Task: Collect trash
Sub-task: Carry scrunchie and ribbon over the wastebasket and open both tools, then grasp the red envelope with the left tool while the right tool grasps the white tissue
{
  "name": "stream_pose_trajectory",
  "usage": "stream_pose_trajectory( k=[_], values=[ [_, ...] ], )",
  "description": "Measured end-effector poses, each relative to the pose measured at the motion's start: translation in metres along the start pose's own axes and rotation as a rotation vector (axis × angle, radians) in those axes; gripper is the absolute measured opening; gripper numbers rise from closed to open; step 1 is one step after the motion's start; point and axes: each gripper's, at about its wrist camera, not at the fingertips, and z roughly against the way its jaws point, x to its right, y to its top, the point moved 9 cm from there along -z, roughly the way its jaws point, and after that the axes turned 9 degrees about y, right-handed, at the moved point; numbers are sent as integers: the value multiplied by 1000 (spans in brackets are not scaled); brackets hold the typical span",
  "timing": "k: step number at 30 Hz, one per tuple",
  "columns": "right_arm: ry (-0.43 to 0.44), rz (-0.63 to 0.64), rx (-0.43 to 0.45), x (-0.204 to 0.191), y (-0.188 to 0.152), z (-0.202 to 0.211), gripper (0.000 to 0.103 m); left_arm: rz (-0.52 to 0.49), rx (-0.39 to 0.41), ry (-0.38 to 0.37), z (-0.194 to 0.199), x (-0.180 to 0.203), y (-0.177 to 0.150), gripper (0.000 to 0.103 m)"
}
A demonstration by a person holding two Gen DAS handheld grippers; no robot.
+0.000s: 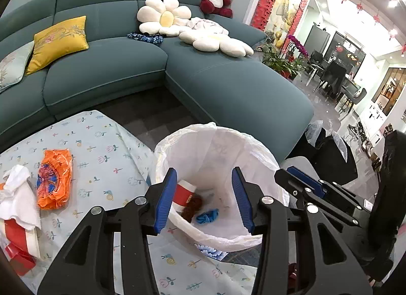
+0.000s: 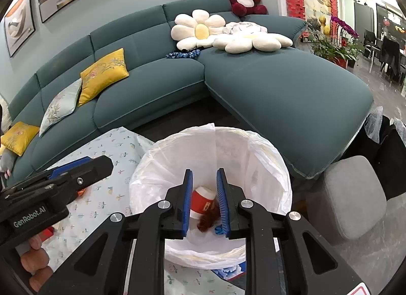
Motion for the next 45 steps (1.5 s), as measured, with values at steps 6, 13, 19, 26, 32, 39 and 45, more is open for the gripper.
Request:
stream_pose_trajectory(
  k=[6,13,19,26,32,39,45],
  values=[
    [22,14,-3,-13,-1,-1,25,13,2,35,3,-14,-1,43],
    [53,51,-3,-41,-4,-2,32,52,6,78,12,-40,-3,52],
    [78,86,-10,-66,-7,-4,34,83,-6,120,17,-68,-11,53],
    [105,124,-20,-92,-10,-6,34,91,-10,166,29,-100,-23,53],
    [142,172,-31,-123,-16,-7,43,83,-17,240,50,-147,-47,63],
    [221,268,-80,-180,-33,-14,45,167,-58,348,77,-230,-90,63],
    [314,331,-132,-234,-51,-20,45,239,-59,421,105,-296,-124,79]
  ],
)
